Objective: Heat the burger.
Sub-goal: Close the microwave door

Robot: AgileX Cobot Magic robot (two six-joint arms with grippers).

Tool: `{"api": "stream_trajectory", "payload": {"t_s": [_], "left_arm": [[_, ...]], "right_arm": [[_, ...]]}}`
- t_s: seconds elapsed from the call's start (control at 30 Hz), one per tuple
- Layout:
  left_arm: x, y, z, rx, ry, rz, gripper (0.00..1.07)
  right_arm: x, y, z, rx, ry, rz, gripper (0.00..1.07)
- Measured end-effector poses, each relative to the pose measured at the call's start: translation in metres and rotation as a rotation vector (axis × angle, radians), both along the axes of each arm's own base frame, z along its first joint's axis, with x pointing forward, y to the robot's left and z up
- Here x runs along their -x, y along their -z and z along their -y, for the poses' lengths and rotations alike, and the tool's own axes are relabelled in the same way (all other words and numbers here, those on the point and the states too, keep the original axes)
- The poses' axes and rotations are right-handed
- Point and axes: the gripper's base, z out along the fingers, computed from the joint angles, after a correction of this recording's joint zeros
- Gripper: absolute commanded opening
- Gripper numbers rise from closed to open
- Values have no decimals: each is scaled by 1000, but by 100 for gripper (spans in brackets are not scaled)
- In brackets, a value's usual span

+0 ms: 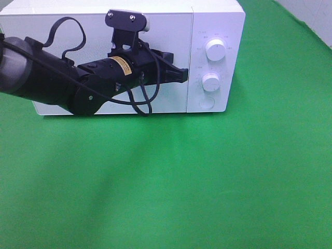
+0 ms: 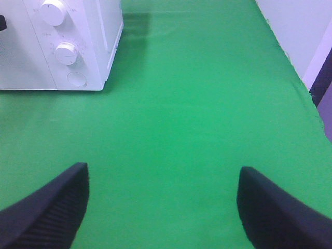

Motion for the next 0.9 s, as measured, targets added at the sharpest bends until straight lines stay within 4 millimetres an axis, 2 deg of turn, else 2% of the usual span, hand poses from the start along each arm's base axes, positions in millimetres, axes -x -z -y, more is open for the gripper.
{"api": "stream_trajectory", "payload": {"t_s": [0.43, 0.7, 0.9], "left_arm": [[-2, -1, 5, -6, 15, 1, 0], [5, -11, 7, -37, -10, -129, 0], [14, -6, 12, -89, 8, -202, 0]], "right_arm": [[0, 0, 0, 0, 0, 0, 76], [0, 0, 0, 0, 0, 0, 76], [0, 0, 0, 0, 0, 0, 76]]}}
